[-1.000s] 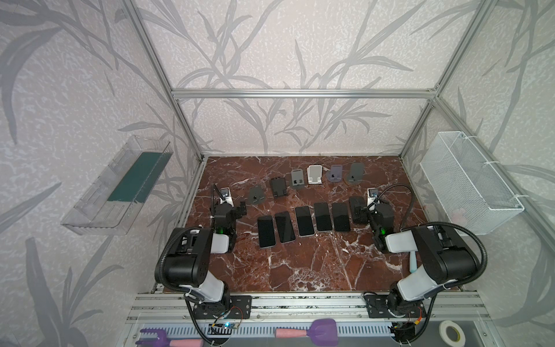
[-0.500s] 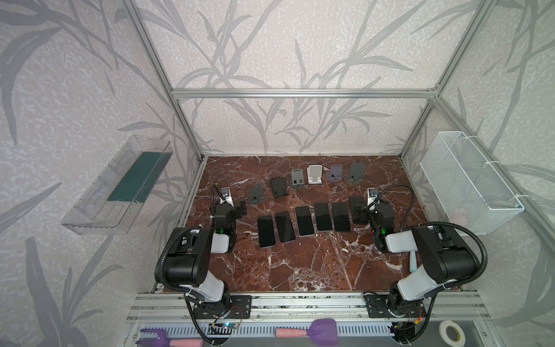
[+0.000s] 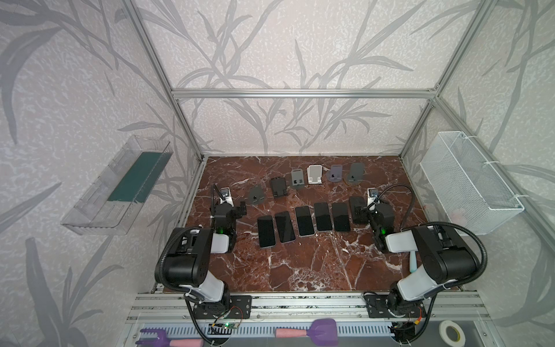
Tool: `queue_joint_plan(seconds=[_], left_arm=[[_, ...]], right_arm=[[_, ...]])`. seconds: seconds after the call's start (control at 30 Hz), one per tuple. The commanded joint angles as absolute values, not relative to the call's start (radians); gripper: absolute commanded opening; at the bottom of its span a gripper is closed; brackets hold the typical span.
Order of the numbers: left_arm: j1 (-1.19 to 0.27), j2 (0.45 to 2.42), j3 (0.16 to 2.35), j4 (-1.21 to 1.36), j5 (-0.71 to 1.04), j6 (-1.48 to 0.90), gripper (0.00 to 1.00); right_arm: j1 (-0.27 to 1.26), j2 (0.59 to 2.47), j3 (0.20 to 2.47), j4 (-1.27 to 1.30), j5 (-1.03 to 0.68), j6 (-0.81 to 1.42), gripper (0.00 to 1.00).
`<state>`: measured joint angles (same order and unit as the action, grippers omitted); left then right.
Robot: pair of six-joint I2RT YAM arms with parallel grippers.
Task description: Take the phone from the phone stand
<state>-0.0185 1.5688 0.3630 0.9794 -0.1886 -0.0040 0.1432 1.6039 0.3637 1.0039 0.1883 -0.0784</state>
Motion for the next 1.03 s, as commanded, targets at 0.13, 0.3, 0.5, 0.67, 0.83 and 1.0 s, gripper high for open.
queue_joint_plan(seconds=[0.13, 0.3, 0.5, 0.67, 0.83, 1.0], left_arm=[[-0.016, 1.574, 0.362, 0.982, -0.188, -0.006, 0.99], [-0.017, 1.573, 0.362, 0.983, -0.187, -0.005, 0.99], [-0.016, 1.573, 0.362, 0.983, -0.187, -0.007, 0.99], [-0.017, 1.574, 0.362, 0.983, -0.188, -0.006, 0.99], [-0.017, 1.574, 0.362, 0.983, -0.187, -0.006, 0.99], [-0.017, 1.574, 0.362, 0.983, -0.188, -0.006, 0.99]], right_arm=[[0.156, 1.595, 0.357, 1.027, 0.177, -0.095, 0.99], [0.157, 1.595, 0.358, 1.028, 0.176, -0.096, 0.99], [0.156, 1.595, 0.361, 1.021, 0.173, -0.094, 0.99], [0.156, 1.595, 0.362, 1.021, 0.173, -0.095, 0.99], [0.154, 1.595, 0.367, 1.01, 0.167, -0.092, 0.99], [0.153, 1.595, 0.361, 1.022, 0.169, -0.093, 0.99]])
